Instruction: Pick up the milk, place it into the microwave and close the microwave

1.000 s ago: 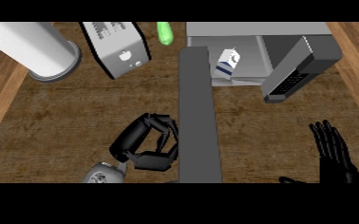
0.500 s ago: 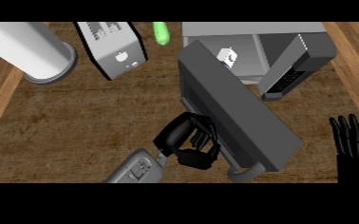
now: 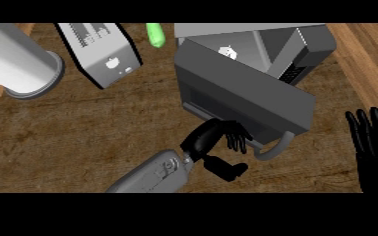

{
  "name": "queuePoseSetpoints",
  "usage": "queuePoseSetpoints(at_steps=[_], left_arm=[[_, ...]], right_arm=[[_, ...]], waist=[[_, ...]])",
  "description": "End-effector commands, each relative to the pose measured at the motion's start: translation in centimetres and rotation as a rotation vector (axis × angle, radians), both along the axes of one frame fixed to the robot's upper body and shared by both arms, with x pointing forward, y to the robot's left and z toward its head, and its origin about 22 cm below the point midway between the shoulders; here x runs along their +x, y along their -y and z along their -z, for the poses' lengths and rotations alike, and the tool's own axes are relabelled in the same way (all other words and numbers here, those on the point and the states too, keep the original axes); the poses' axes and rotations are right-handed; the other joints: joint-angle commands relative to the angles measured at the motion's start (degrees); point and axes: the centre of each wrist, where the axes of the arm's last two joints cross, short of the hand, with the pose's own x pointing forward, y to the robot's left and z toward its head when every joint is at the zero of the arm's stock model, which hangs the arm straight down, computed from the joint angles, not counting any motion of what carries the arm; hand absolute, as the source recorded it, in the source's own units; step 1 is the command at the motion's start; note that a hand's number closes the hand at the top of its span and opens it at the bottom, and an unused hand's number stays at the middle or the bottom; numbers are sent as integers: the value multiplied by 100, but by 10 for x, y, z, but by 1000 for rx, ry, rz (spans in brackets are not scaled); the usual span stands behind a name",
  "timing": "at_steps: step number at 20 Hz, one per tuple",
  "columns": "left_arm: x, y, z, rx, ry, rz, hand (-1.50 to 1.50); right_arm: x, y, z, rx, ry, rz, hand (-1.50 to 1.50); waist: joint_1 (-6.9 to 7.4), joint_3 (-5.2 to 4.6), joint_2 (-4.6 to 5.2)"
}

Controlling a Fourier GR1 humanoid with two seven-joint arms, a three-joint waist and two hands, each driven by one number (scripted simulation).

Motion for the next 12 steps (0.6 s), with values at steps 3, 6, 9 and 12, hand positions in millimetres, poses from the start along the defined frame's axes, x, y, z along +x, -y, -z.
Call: queuePoseSetpoints(at_steps=[3,6,9,12], left_arm=[[12,14,-20,-109,12,-36,150],[19,16,-30,-208,39,-59,150],[27,26,-54,-251,60,-66,150],[39,28,-63,-267,66,-80,150]], right_arm=[[18,-9,-31,-19,66,-117,-150],[21,-6,-40,-16,89,-169,-150],[24,-9,-50,-27,89,-223,-150],[29,-12,-61,-44,105,-241,-150]], waist=[[-356,-19,92],[-538,-22,140],[-771,-20,142],[-856,-17,188]])
